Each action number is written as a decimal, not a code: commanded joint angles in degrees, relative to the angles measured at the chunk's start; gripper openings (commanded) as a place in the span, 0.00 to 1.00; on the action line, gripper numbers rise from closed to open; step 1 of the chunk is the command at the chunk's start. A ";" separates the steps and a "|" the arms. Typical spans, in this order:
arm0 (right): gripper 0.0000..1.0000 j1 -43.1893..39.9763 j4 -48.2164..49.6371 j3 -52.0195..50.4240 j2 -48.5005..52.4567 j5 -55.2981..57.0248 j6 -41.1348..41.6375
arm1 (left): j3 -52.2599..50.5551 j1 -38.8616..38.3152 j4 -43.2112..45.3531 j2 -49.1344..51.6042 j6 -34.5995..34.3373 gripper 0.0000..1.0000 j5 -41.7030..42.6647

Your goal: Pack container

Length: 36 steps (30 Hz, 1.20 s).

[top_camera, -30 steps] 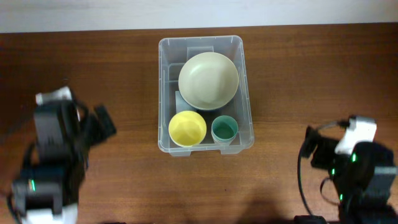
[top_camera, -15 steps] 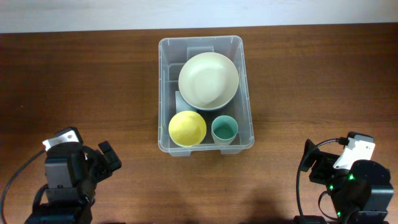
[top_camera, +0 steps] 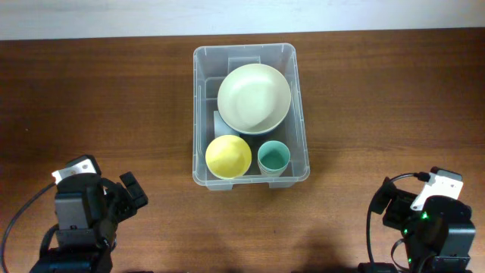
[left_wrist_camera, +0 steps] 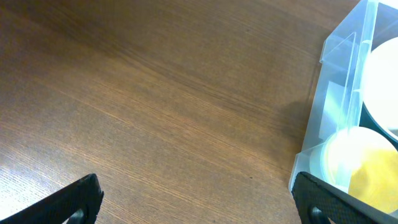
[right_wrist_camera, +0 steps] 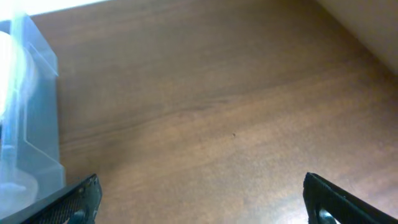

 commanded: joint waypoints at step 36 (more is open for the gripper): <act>0.99 2.97 57.05 -48.17 -26.69 -9.73 -15.23 | -0.37 -0.24 -0.09 -0.33 -0.76 1.00 -0.39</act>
